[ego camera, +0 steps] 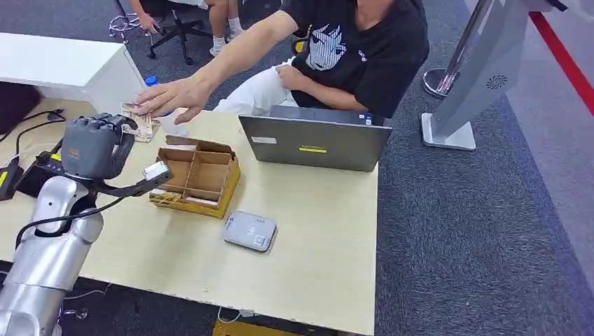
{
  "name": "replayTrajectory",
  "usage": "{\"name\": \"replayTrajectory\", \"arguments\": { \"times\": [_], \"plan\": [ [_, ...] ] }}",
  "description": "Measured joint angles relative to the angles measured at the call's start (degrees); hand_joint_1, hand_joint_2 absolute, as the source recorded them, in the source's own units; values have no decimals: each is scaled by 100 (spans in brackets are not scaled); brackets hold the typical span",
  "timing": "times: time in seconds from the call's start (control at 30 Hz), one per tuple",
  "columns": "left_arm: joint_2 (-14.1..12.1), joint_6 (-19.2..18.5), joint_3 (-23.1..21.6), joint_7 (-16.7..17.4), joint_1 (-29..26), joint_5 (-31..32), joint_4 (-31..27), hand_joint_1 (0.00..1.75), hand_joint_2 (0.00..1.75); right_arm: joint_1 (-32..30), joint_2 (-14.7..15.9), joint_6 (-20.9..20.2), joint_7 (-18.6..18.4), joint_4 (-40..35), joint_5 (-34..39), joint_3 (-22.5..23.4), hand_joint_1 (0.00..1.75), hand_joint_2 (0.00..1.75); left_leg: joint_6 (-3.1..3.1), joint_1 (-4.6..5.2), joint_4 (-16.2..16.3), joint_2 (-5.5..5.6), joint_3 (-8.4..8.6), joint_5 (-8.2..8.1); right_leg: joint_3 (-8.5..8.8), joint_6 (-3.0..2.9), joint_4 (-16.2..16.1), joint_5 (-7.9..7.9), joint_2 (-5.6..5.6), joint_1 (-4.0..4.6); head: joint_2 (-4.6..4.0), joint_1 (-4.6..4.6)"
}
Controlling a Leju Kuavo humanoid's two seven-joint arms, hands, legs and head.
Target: Pass the card to the sensor for recognition and then transmit it.
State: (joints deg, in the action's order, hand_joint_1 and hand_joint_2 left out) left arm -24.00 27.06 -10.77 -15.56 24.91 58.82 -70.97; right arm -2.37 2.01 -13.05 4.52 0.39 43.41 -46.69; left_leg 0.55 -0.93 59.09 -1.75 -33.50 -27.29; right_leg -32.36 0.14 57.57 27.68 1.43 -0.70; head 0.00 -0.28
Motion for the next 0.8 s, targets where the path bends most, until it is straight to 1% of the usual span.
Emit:
{"name": "replayTrajectory", "arguments": {
  "times": [0.1, 0.17, 0.23, 0.3, 0.37, 0.4, 0.43, 0.47, 0.5, 0.53, 0.57, 0.6, 0.63, 0.67, 0.7, 0.73, 0.77, 0.8],
  "plan": [
    [-15, 153, 120, -134, -210, -199, 0, 0, 175, -2, -4, 9, 0, 0, 15, 0, 0, 175, 1, 0, 0, -1, 0, -1, -2, 0, 0, 1, -3, 0, 0, 0],
    [-13, 352, 271, -265, -413, -352, 0, 0, 175, -1, -9, 11, 0, 0, 22, 0, 0, 175, 2, -1, -1, -2, 0, -2, -2, -1, 0, 2, -3, 0, 0, 2],
    [4, 652, 486, -459, -689, -564, -48, 0, 175, -5, -15, 33, 7, 0, 39, 0, 0, 175, 3, -1, -1, -8, 0, -3, -8, -1, 0, 3, -10, 0, 0, 2],
    [109, 983, 783, -777, -996, -973, -198, 0, 175, -8, -33, 59, 17, 0, 107, 0, 0, 175, 3, -1, -2, -10, -3, -3, -10, -1, 0, 3, -11, 0, 0, 2],
    [320, 1191, 1203, -1337, -1354, -1693, -490, 0, 175, -8, -52, 94, 28, 0, 136, 0, 0, 175, 5, 0, -2, -11, -4, -10, -10, -1, -1, 4, -12, 0, 0, 2],
    [516, 1228, 1496, -1702, -1553, -2170, -685, 0, 175, -10, -68, 105, 31, 0, 162, -2, 0, 175, 4, -1, -2, -15, -4, -10, -11, -1, -1, 5, -16, 0, 0, 2],
    [659, 1241, 1772, -1992, -1730, -2621, -875, 0, 175, -14, -83, 116, 31, 0, 199, -2, 0, 175, 3, 0, -2, -19, -7, -11, -10, -1, -1, 4, -21, 0, 0, 4],
    [842, 1255, 2099, -2243, -1910, -3241, -1127, 0, 175, -18, -98, 147, 33, 0, 223, -2, 0, 175, 0, 0, -2, -24, -6, -14, -12, 0, -2, 5, -25, 0, 0, 4],
    [1009, 1257, 2407, -2365, -2110, -3883, -1406, 0, 175, -21, -114, 171, 33, 0, 238, -2, 0, 175, 1, 0, -2, -33, -4, -18, -13, 0, -2, 5, -34, 0, 0, 4],
    [1135, 1246, 2656, -2391, -2314, -4299, -1608, 0, 175, -31, -127, 181, 33, 0, 273, -2, 0, 175, 2, 0, -2, -37, -2, -20, -15, 0, -3, 5, -41, 0, 0, 0],
    [1277, 1079, 2914, -2420, -2472, -4899, -1885, 0, 175, -44, -140, 197, 33, 0, 321, -2, 0, 175, 1, 0, -2, -37, -2, -21, -16, 1, -3, 6, -40, 0, 0, -2],
    [1386, 825, 3192, -2419, -2590, -5350, -2042, 0, 175, -57, -153, 208, 33, 0, 337, -2, 0, 175, -1, -1, -2, -35, -7, -22, -15, 2, -3, 9, -35, 0, 0, -2],
    [1520, 538, 3505, -2422, -2690, -5653, -2164, 0, 175, -62, -164, 216, 33, 0, 350, -2, 0, 175, -1, -2, -2, -31, -9, -23, -15, 0, -3, 12, -29, 0, 0, -2],
    [1695, 120, 3930, -2435, -2790, -5905, -2314, 0, 175, -63, -175, 229, 33, 0, 402, -2, 0, 175, -1, -3, -3, -31, -9, -23, -15, -2, -3, 14, -28, 0, 0, -2],
    [1788, -159, 4185, -2439, -2839, -6020, -2352, 0, 175, -67, -181, 232, 33, 0, 424, -2, 0, 175, -1, -5, -3, -31, -10, -24, -16, -3, -3, 15, -27, 0, 0, -4],
    [1913, -590, 4585, -2441, -2853, -6186, -2341, 0, 175, -67, -195, 234, 33, 0, 448, -2, 0, 175, -1, -7, -3, -30, -11, -24, -16, -3, -3, 16, -25, 1, 0, -2],
    [2022, -921, 4961, -2441, -2867, -6299, -2310, 0, 175, -68, -208, 240, 33, 0, 466, 0, 0, 175, -1, -8, -3, -30, -10, -24, -15, -5, -3, 17, -24, 1, 0, -2],
    [2107, -1069, 5234, -2441, -2886, -6345, -2295, 0, 175, -69, -212, 243, 31, 0, 487, -2, 0, 175, 0, -8, -4, -31, -9, -24, -15, -5, -3, 17, -26, 1, 0, -4]
  ]
}}
